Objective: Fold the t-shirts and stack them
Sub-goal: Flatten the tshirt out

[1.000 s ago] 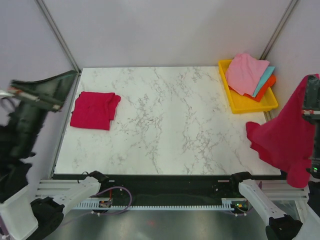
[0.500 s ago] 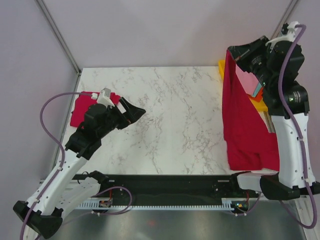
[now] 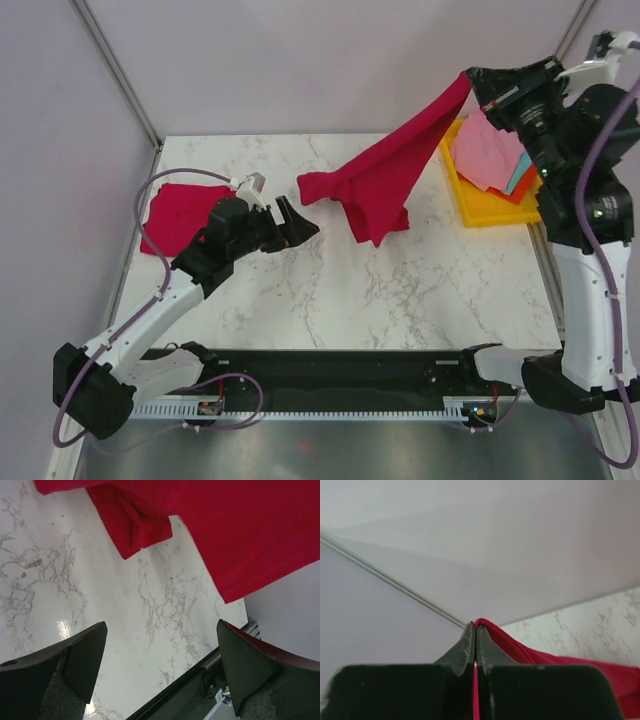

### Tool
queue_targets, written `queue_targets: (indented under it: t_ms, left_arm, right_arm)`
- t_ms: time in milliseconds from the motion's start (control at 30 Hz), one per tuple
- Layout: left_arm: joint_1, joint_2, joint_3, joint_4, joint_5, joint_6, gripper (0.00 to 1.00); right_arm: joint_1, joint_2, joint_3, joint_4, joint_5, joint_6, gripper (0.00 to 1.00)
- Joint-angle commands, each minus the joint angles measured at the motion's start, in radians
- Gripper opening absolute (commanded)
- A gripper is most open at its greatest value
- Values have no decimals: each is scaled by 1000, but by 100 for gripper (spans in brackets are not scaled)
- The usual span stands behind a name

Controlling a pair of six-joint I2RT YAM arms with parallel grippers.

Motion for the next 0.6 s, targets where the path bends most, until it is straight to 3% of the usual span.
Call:
queue_targets:
  t_ms: [0, 167, 333, 500, 567]
  left_arm:
    - [-5, 59, 24, 65, -19, 49, 97]
    - [-5, 181, 41, 102, -48, 3, 94]
    - [-6, 369, 96, 106, -48, 15, 93]
    - [-3, 473, 105, 97, -102, 44, 79]
    - [-3, 504, 131, 73, -140, 70, 78]
  right_arm:
    - [2, -9, -213, 110, 47, 22, 0]
    - [2, -106, -535, 203, 168, -7, 0]
    - [1, -150, -712, 264, 237, -59, 0]
    - [1, -218, -876, 322, 362, -96, 0]
    - [1, -262, -942, 332, 431, -86, 0]
